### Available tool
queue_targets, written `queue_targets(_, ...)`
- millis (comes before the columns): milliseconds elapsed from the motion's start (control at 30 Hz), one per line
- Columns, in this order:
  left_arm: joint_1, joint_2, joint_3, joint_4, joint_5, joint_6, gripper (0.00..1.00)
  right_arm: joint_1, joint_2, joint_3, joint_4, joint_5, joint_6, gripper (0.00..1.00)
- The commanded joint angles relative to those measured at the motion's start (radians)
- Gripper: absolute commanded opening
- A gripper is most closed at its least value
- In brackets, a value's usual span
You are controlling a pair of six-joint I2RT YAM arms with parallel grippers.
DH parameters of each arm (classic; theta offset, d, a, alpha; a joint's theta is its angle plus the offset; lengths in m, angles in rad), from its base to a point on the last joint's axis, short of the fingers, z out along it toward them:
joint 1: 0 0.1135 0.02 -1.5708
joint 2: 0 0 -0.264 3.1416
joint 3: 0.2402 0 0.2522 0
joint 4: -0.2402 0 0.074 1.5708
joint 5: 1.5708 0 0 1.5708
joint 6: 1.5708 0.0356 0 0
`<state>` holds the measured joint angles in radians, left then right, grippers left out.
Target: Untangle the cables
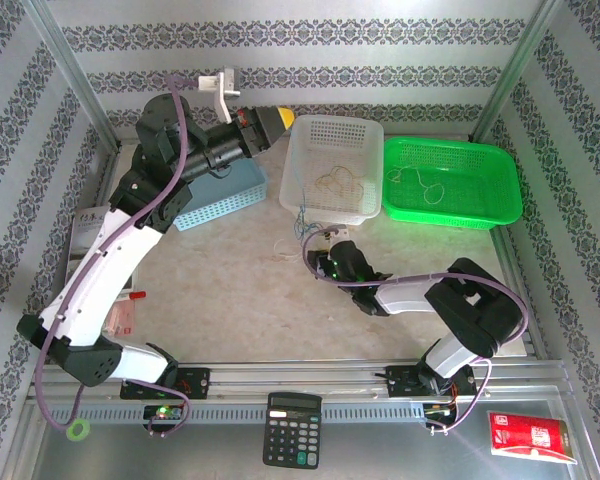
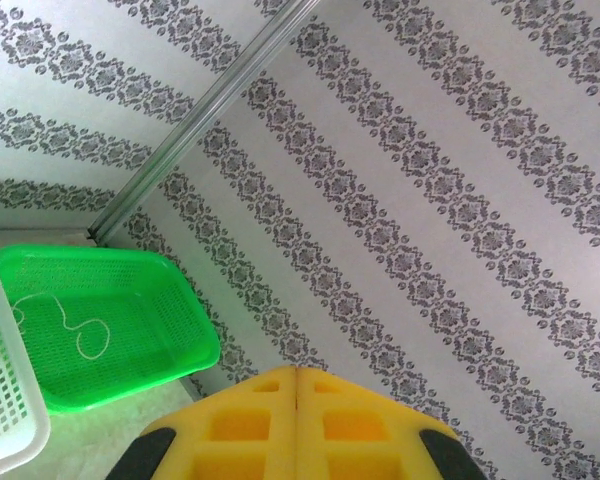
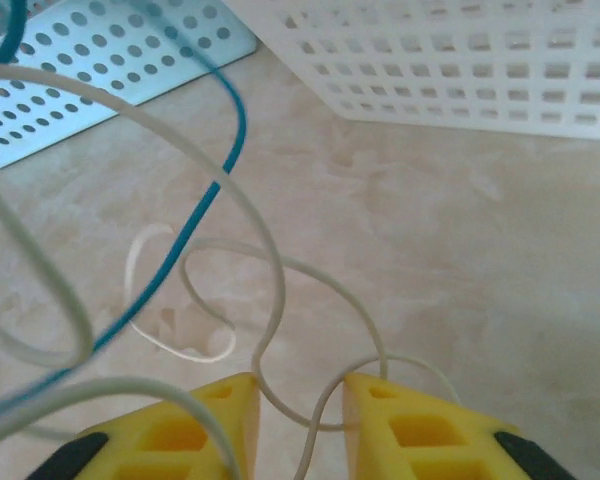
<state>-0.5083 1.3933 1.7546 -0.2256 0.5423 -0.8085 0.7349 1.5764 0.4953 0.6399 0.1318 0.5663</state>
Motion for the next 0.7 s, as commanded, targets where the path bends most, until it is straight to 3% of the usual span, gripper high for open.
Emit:
queue_targets(0,0.015,-0.004,0.021,-0.018,-0.005,0.029,0.0,-0.015,-0.03,-0.029,0.032,0.01,0.017,0.27)
queue_targets(233,0.036,-0.007,0.022,-0.005,-0.004,0.022,0.0,-0.041,-0.027,-0.106,0.055,0.002,0.05,0.24)
queue_targets(533,0.117,0.053,0.189,-0.039,0.002,0.024,0.0,-0.063,-0.022,-0.177,0.099,-0.011,0.079,0.0)
queue_targets(667,0.15,0.073,0.246,-0.057,-0.002,0.032,0.0,-0.072,-0.027,-0.2,0.101,-0.012,0.087,0.0)
